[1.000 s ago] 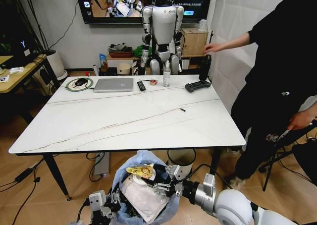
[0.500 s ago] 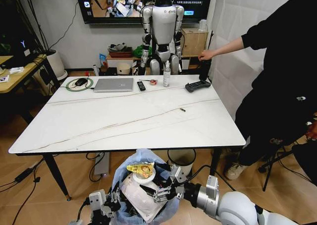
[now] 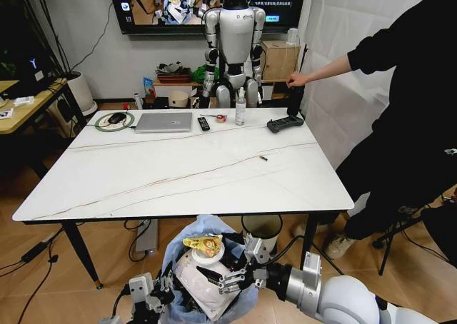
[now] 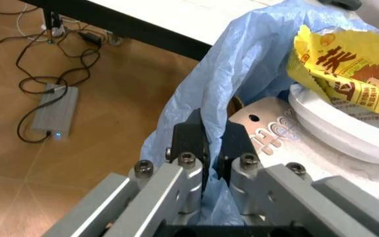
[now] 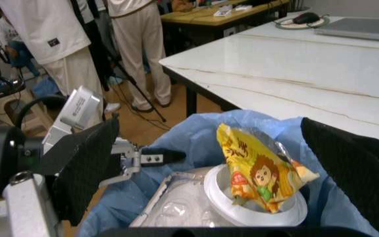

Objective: Pick up the trash bin and place the trash from the table into it.

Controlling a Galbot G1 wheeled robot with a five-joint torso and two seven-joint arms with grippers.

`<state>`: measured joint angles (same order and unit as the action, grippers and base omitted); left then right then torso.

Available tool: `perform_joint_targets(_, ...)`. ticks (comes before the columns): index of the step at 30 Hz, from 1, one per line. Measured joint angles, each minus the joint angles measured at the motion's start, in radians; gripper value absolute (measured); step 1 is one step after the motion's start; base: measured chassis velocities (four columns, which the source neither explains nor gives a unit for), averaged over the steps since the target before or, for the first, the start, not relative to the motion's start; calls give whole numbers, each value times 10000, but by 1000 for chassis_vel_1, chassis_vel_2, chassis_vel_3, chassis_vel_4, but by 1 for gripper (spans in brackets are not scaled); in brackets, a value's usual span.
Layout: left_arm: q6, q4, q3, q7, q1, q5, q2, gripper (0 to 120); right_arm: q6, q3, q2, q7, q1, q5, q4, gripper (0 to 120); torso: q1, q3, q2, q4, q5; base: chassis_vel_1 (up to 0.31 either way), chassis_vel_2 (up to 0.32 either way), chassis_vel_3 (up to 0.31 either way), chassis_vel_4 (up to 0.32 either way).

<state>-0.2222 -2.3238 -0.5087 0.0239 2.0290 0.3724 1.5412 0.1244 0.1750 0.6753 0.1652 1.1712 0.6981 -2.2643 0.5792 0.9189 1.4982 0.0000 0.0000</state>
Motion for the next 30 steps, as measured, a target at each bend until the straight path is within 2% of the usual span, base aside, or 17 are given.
perform_joint_targets(7,-3,52,17,1,-5,-1,-14,0,75,-579,-87,-117,136,334,-356,100,0,0,0,0,-2,0,0,0,0)
perform_joint_targets(13,-4,58,40,1,3,-13,-25,0,131,-956,149,-308,-75,865,-484,100,0,0,0,0,-1,0,0,0,0)
perform_joint_targets(26,11,-3,95,0,85,-37,-50,0,413,-1850,1321,-1239,-787,1548,-115,100,0,0,0,0,2,0,0,0,0)
perform_joint_targets(30,31,-21,91,-3,140,-35,-101,0,1036,-2598,1827,-1888,-1362,2244,635,100,0,0,0,-1,0,0,0,0,0)
